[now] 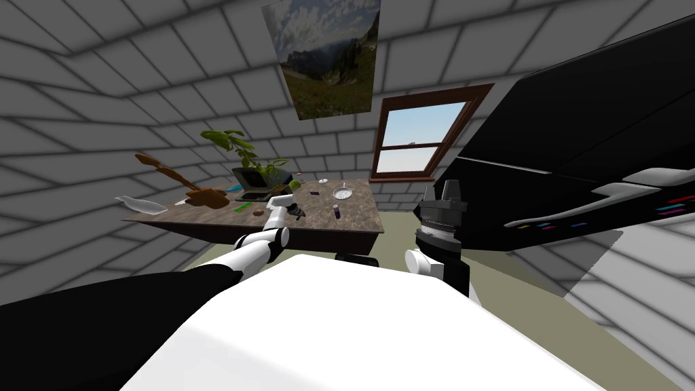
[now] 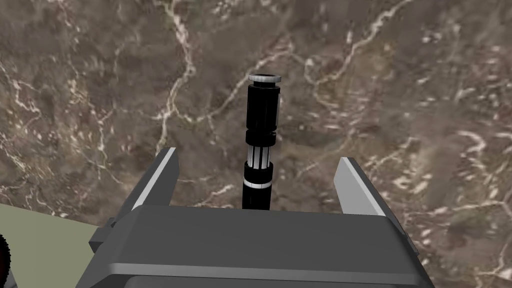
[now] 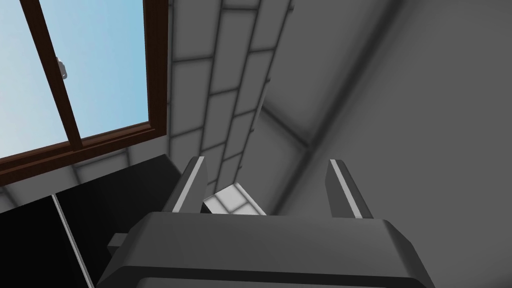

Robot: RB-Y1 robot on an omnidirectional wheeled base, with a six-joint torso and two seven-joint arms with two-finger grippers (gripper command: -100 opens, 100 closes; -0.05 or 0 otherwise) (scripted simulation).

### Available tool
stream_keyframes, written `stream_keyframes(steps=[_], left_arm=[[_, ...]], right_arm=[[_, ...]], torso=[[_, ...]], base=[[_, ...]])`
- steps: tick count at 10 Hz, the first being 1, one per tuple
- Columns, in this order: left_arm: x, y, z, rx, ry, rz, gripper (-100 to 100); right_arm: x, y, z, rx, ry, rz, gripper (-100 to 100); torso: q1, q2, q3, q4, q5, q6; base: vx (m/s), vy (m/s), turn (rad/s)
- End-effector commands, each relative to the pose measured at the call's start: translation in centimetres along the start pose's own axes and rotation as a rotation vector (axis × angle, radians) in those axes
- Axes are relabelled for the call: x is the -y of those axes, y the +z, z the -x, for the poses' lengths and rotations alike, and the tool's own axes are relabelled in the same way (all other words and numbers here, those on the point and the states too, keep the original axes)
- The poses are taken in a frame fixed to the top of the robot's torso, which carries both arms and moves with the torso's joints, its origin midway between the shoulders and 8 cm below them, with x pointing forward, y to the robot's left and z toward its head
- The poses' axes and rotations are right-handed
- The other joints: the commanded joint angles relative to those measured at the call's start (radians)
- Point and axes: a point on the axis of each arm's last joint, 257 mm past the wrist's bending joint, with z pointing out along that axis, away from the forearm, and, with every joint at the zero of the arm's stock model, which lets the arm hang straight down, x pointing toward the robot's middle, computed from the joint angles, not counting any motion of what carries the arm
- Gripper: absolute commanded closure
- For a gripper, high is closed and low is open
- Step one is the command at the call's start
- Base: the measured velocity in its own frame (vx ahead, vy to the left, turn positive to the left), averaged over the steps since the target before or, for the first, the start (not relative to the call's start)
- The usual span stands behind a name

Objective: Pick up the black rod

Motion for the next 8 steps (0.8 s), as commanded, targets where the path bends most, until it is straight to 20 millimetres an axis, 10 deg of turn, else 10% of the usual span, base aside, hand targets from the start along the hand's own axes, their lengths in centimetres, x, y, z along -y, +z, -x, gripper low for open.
stream_keyframes(steps=[1,2,3,7,8], left_arm=[[-0.21,0.88,0.39,-0.004,0.006,0.0,-100],[-0.16,0.46,0.25,-0.002,0.003,0.0,-100],[-0.16,0.51,0.24,-0.003,0.004,-0.001,100],[-0.14,0.47,0.19,-0.004,0.004,-0.001,100],[-0.13,0.47,0.19,-0.004,0.004,-0.001,0]], right_arm=[[0.0,0.0,0.0,0.0,0.0,0.0,0],[0.0,0.0,0.0,0.0,0.0,0.0,0],[0.0,0.0,0.0,0.0,0.0,0.0,0],[0.0,0.0,0.0,0.0,0.0,0.0,0],[0.0,0.0,0.0,0.0,0.0,0.0,0]], torso=[[0.0,0.0,0.0,0.0,0.0,0.0],[0.0,0.0,0.0,0.0,0.0,0.0],[0.0,0.001,0.001,0.0,0.0,0.0],[0.001,0.002,0.001,0.0,0.001,0.0],[0.001,0.002,0.001,0.0,0.001,0.0]], base=[[0.05,0.006,0.037],[0.021,0.001,0.008],[0.0,0.0,0.0],[0.0,0.0,0.0],[0.0,0.0,0.0]])
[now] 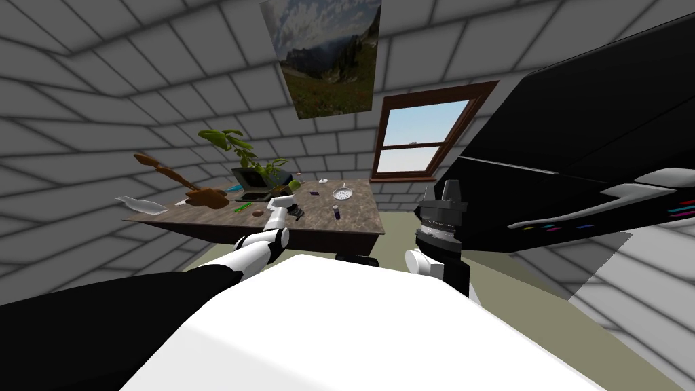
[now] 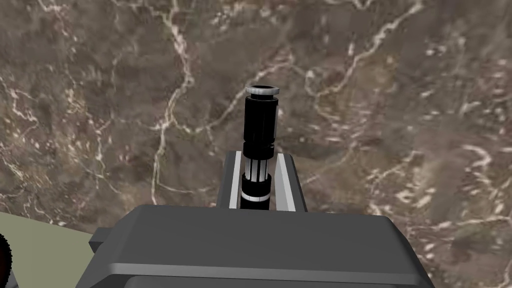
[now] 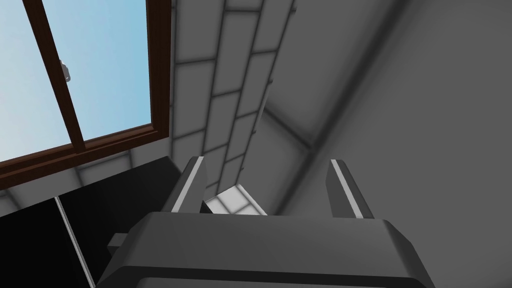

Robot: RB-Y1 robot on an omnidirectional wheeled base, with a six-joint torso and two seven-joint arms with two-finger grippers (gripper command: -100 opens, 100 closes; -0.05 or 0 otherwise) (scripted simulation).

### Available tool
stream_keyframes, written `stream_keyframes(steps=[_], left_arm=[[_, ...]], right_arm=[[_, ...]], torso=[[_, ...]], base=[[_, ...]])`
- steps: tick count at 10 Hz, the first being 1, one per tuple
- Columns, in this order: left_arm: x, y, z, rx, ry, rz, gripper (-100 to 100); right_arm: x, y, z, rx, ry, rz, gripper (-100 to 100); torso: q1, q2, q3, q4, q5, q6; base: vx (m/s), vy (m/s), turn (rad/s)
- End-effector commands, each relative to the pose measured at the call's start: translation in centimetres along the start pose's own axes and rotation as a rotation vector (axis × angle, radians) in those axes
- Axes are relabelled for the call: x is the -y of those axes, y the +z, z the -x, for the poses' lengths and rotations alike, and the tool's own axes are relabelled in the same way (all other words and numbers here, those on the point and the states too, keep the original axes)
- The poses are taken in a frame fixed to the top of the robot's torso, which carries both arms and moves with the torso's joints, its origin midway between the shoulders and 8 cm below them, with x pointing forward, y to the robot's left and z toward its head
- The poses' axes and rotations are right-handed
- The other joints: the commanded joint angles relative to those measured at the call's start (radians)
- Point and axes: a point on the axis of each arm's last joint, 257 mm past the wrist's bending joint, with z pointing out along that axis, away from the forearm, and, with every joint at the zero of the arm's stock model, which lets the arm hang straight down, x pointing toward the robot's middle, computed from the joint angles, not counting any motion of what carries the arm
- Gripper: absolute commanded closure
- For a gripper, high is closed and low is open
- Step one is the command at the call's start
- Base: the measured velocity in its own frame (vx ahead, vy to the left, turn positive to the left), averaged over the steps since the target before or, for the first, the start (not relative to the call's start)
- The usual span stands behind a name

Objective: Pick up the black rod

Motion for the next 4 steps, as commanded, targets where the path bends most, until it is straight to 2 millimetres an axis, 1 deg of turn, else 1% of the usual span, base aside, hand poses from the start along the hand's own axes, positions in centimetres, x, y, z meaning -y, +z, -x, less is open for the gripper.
stream_keyframes(steps=[1,2,3,4], left_arm=[[0.45,-1.0,-0.42,0.003,-0.007,0.0,100],[0.59,-1.41,-0.59,0.003,-0.009,-0.001,100],[0.51,-1.18,-0.45,-0.001,-0.007,-0.002,100],[0.49,-1.25,-0.42,0.001,-0.007,-0.001,0]], right_arm=[[0.0,0.0,0.0,0.0,0.0,0.0,0],[0.0,0.0,0.0,0.0,0.0,0.0,0],[0.0,0.0,0.0,0.0,0.0,0.0,0],[0.0,0.0,0.0,0.0,0.0,0.0,0]], torso=[[0.0,0.0,0.0,0.0,0.0,0.0],[-0.001,0.002,0.001,0.001,-0.001,0.001],[-0.001,0.004,0.002,0.001,0.0,0.0],[0.0,0.003,0.002,0.001,0.0,0.0]], base=[[-0.044,-0.011,-0.05],[-0.064,-0.002,-0.055],[-0.026,0.002,-0.01],[0.0,0.0,0.0]])
